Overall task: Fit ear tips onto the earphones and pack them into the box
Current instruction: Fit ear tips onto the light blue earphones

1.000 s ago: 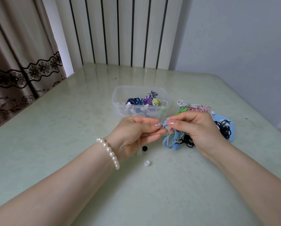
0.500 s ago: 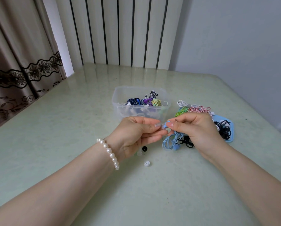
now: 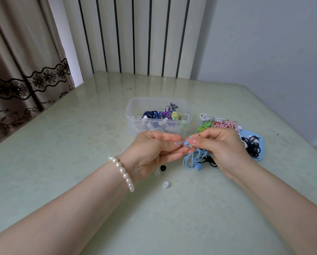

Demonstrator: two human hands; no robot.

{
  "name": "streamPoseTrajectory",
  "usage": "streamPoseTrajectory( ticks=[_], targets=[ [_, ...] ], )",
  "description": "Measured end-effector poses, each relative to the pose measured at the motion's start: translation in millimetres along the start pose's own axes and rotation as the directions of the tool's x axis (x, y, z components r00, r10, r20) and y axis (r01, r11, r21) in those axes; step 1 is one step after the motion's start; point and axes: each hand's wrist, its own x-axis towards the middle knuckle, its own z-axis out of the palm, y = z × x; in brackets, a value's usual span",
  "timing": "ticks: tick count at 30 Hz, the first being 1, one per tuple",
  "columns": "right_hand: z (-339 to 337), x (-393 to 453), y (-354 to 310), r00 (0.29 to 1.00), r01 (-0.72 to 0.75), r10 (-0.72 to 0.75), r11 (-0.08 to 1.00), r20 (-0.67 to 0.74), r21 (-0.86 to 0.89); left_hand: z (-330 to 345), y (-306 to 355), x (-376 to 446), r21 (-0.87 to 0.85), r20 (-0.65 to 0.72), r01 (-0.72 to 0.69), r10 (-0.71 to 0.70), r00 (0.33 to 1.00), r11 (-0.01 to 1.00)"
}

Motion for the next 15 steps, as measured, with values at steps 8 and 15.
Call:
streamPoseTrajectory(
  ticks=[8,15],
  targets=[
    [1.3,0.2,2.5,0.999,0.032,-0.032,0.999,-0.005,-0.013,1.6,2.4,-3.1,-0.022,0.013,0.023,-0.022,1.000,0.999],
    [6.9,-1.0,3.1,0.993,0.102,-0.102,0.995,-0.053,0.010,2.7,3.0,-2.7,-0.081,0.007,0.061,-0.061,0.998,0.995]
  ],
)
